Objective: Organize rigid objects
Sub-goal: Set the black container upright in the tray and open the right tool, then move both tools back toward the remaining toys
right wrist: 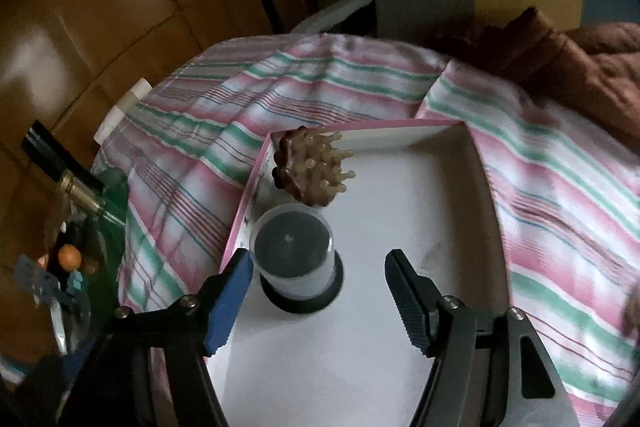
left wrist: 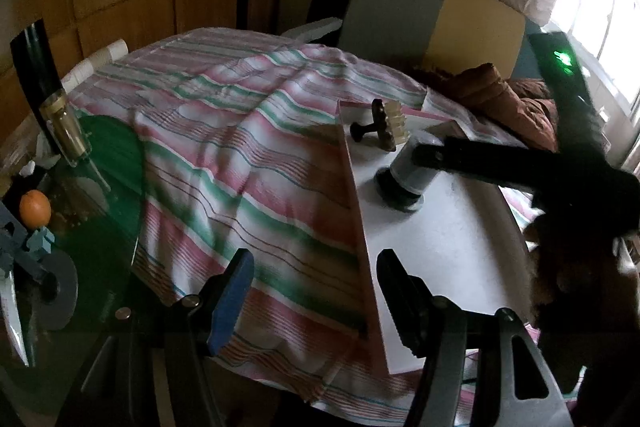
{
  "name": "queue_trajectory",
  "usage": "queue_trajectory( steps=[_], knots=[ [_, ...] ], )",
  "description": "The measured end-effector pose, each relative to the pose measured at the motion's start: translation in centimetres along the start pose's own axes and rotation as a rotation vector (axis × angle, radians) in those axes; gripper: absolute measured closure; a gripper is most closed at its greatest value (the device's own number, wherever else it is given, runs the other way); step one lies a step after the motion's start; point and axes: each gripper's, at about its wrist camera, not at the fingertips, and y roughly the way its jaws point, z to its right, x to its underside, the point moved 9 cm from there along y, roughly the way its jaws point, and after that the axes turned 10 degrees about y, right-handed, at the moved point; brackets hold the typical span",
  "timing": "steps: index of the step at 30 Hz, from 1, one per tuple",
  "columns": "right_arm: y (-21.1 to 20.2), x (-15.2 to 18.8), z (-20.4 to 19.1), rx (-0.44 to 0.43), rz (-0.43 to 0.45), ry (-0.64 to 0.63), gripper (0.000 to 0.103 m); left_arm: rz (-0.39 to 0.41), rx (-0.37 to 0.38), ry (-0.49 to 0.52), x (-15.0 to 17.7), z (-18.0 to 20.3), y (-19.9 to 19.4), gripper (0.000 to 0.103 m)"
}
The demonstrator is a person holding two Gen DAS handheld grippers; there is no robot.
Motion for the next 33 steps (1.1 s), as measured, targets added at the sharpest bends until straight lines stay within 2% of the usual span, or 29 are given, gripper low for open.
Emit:
queue_trajectory(
  steps=[5,14,18,24,33],
  knots=[
    [-3.1,1.0,1.7,0.057,0.061,-0.049,0.032,0.01,-0.001,0.024,-0.4,0.7,-0.4,0.038],
    [-7.7,2.7,6.8,0.132,0.126,-0.03,0.032,0.033,0.031,0.068,-1.0,3.2,-1.0,0.038],
    [-9.3,3.3,9.4,0.172,0.135,-0.03,0.031,0.029,0.08,0.061,-1.1,4.5,-1.1,0.038],
    [-10.7,4.7,15.2,0.271,0.116,-0.001,0.03,0.019,0.09,0.124,-1.0,6.6,-1.0,0.041],
    [-14.2,5.2,24.6,0.367,0.116,0.135,0.03,0.022,0.084,0.186,-1.0,8.2,-1.1,0.041]
  ],
)
